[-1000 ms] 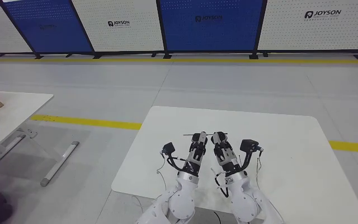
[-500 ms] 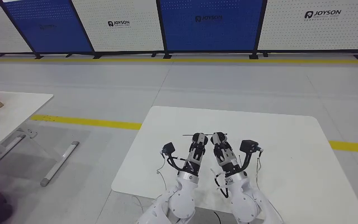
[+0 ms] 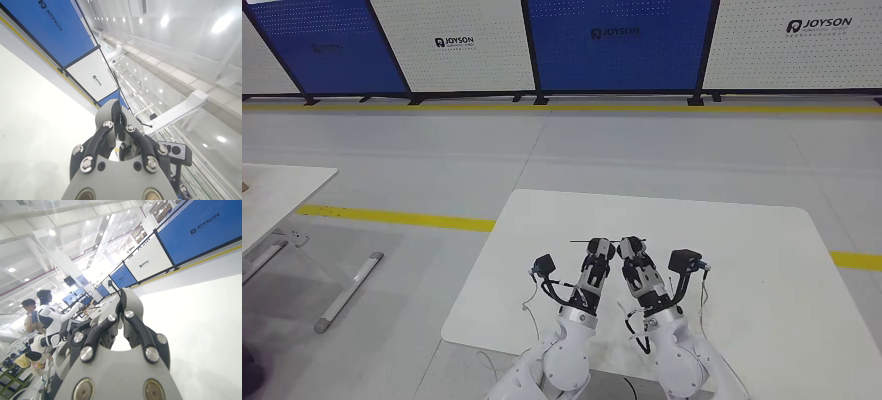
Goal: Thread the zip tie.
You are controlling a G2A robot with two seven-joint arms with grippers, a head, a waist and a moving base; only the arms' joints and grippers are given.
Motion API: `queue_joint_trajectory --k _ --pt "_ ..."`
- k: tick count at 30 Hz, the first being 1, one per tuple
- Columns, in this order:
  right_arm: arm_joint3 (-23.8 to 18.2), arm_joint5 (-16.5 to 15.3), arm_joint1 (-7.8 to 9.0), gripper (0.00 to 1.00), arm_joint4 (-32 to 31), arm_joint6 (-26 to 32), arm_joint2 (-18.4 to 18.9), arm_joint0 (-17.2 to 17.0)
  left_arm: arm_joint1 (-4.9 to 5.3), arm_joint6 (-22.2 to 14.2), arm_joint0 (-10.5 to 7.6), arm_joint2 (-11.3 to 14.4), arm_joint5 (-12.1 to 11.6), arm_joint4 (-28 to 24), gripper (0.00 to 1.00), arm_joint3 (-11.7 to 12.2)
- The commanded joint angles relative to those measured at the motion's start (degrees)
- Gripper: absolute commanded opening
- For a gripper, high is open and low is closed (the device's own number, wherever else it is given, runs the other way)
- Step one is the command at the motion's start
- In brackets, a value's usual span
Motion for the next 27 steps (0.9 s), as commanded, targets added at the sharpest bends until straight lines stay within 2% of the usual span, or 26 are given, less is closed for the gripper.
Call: queue_joint_trajectory --k 1,10,20,21,22,24,27 --pt "0.0 -0.2 0.00 0.00 0.6 0.5 0.0 0.0 -0.01 -0.4 0.11 -0.1 -0.2 0.0 0.00 -0.2" --pt "-0.6 -0.4 -0.03 0.00 5.2 2.3 0.5 0.0 -0.06 -1.7 0.56 -0.3 -1.0 0.1 0.00 -0.8" --pt "-1.2 0.2 0.06 0.00 6.5 3.5 0.7 0.0 -0.15 -1.8 0.65 -0.6 -1.1 1.3 0.00 -0.8" --pt "-1.2 0.2 0.05 0.08 7.0 3.6 0.7 -0.1 -0.17 -1.8 0.60 -0.6 -1.0 1.5 0.00 -0.7" --pt "-1.3 0.2 0.05 0.23 7.2 3.7 0.7 -0.1 -0.18 -1.7 0.57 -0.7 -0.9 1.6 0.00 -0.6" --pt "-1.4 0.3 0.04 0.39 7.7 3.7 0.8 -0.1 -0.22 -1.6 0.51 -0.7 -0.9 1.9 0.00 -0.4" --pt "-1.5 0.3 0.04 0.44 7.8 2.9 0.9 -0.2 -0.28 -1.4 0.43 -0.8 -0.5 2.2 0.00 0.0"
